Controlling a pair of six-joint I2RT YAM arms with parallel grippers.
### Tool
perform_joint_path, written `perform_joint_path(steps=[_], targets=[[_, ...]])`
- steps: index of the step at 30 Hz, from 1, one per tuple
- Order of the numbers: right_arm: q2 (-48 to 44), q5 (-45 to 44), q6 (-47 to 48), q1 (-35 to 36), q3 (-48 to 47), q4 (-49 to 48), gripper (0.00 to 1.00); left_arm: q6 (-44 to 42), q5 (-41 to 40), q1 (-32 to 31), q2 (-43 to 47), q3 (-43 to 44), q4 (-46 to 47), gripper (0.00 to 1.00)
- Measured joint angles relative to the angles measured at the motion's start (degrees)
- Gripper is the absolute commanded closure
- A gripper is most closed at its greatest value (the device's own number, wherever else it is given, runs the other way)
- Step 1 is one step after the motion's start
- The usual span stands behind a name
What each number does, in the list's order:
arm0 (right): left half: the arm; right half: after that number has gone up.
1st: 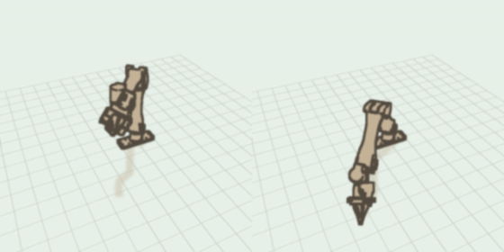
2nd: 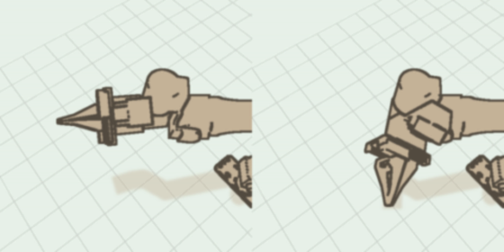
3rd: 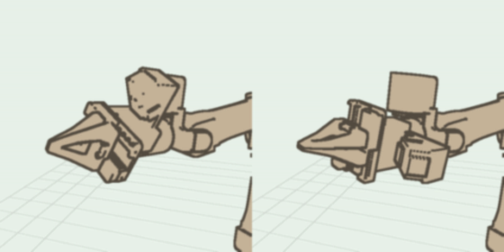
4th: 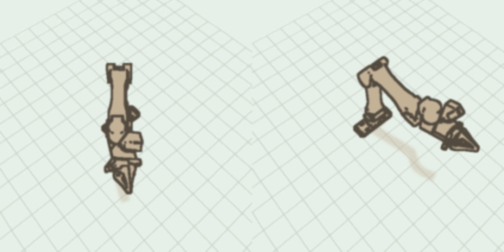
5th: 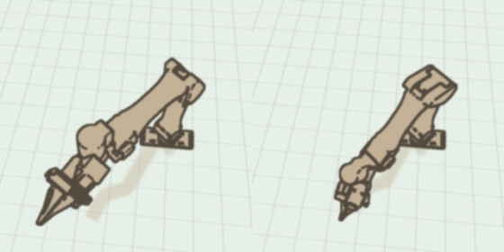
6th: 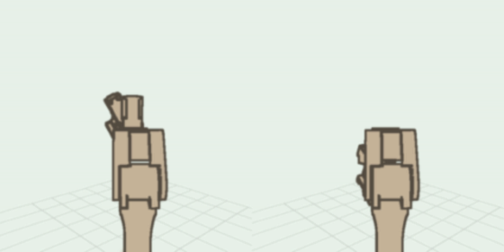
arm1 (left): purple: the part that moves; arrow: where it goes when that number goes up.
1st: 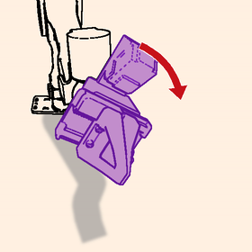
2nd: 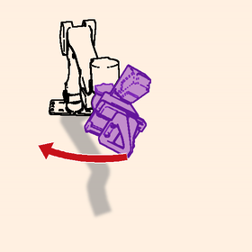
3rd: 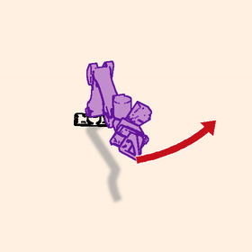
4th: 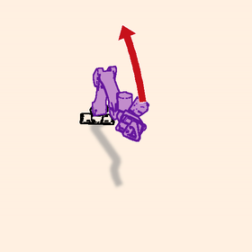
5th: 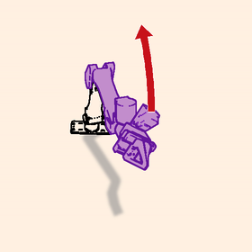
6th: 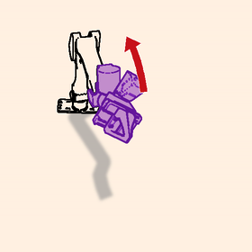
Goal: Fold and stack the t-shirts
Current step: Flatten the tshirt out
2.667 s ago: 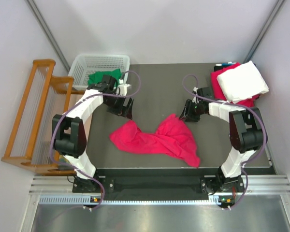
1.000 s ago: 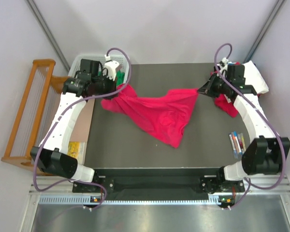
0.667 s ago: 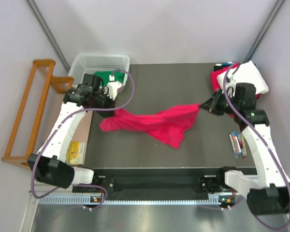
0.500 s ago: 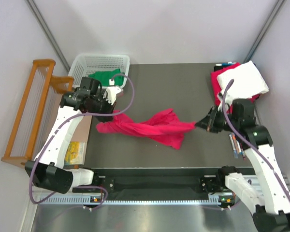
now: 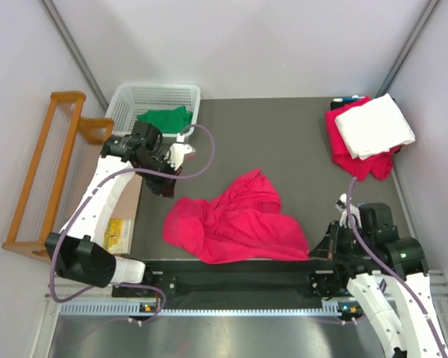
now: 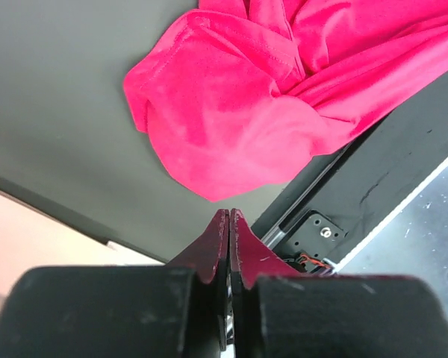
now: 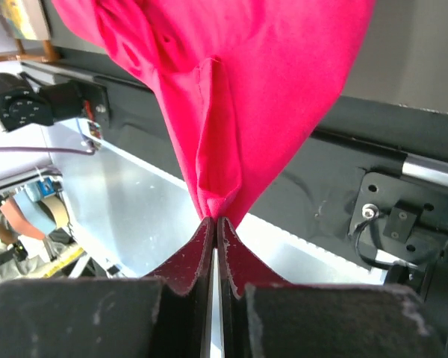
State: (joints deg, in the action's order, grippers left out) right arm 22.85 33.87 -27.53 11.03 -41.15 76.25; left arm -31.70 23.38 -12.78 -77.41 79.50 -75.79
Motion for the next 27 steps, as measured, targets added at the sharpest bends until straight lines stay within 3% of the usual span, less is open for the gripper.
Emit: perform_joint_path(steps=[1, 3, 4, 5, 6, 7, 8, 11, 15, 18, 23, 27], targets=[[0.8, -0.4, 0.2, 0.0, -1.5, 0.6, 0.94, 0.2, 0.0, 0.0, -0.4, 0.0, 0.1, 1.0], [3.1, -0.5, 0.9, 0.0, -5.0, 0.9, 0.78, 0.5, 0.3, 0.0, -0.9, 0.1, 0.3, 0.89], [4.1, -0.1, 1.2, 0.0, -6.0, 0.5, 0.75, 0.6, 0.4, 0.0, -1.0, 0.3, 0.3, 0.82], [4.7, 0.4, 1.5, 0.0, -6.2, 0.0, 0.72, 0.8, 0.3, 0.0, -1.1, 0.4, 0.3, 0.6], [5.1, 1.3, 2.0, 0.0, -5.7, -0.3, 0.61, 0.9, 0.3, 0.0, -1.2, 0.6, 0.4, 0.51], [5.0, 2.3, 2.2, 0.0, -4.4, -0.5, 0.32, 1.2, 0.2, 0.0, -1.3, 0.7, 0.6, 0.42], [4.7, 2.7, 2.3, 0.0, -2.8, -0.5, 0.3, 1.9, 0.0, 0.0, -1.4, 0.7, 0.9, 0.37], [2.3, 3.3, 2.9, 0.0, 4.1, 0.2, 0.32, 3.6, -0.6, 0.0, -1.7, 0.7, 2.3, 0.33], [0.9, 2.5, 1.0, 0.1, 5.0, 0.5, 0.44, 6.7, -1.0, 0.0, -2.6, 0.1, 6.6, 0.38], [3.5, -0.3, -0.3, 0.1, 3.7, -3.1, 0.46, 9.0, -0.9, 0.0, -4.7, -1.4, 9.3, 0.46], [18.6, -4.4, -2.8, 0.1, 3.2, -22.8, 0.49, 11.1, -1.8, 0.0, -6.6, -6.6, 12.0, 0.55], [38.8, -6.9, -3.8, 1.7, 1.6, -40.9, 0.5, 12.1, -1.8, 0.0, -6.6, -12.3, 12.3, 0.57]])
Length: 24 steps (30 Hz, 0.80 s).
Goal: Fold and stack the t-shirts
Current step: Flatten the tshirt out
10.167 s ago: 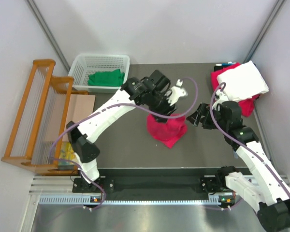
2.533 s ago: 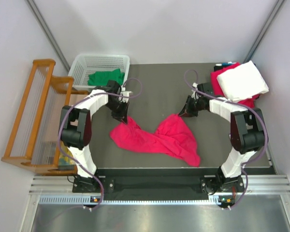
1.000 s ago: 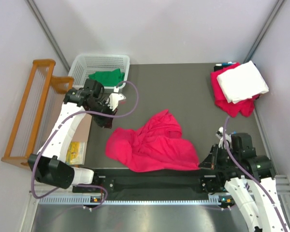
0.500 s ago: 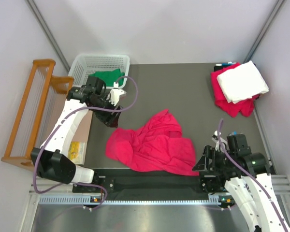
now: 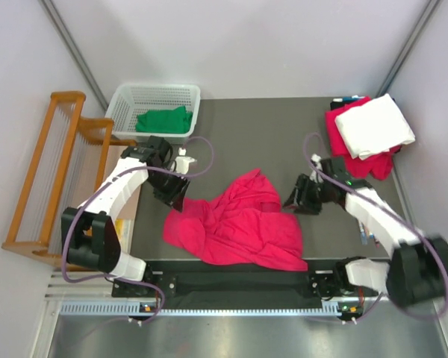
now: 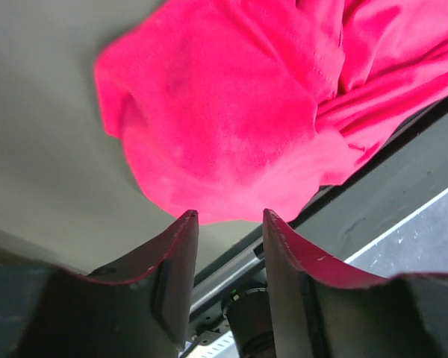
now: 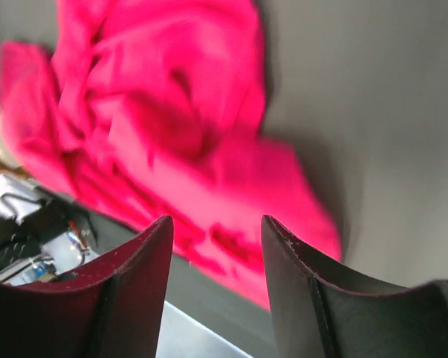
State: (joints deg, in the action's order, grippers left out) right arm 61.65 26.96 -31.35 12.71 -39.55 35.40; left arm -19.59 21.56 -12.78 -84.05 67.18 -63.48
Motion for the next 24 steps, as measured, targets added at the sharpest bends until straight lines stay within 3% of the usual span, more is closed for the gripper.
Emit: perform_joint_path(steps=[5, 8, 15, 24], targets=[[24.8, -4.1, 2.3, 6.1, -12.2, -7.5, 0.49, 0.4, 0.1, 0.0, 0.2, -2.3, 0.4, 0.57], [33.8, -5.9, 4.5, 9.1, -20.1, -9.2, 0.48, 0.7, 0.3, 0.0, 0.6, -2.6, 1.0, 0.57], [43.5, -9.0, 8.7, 10.4, -32.7, -8.7, 0.47, 1.0, 0.7, 0.0, 1.4, -2.7, 1.6, 0.57], [49.4, -10.1, 10.4, 10.3, -41.1, -7.9, 0.49, 1.1, 0.8, 0.0, 1.4, -4.3, 2.7, 0.57]])
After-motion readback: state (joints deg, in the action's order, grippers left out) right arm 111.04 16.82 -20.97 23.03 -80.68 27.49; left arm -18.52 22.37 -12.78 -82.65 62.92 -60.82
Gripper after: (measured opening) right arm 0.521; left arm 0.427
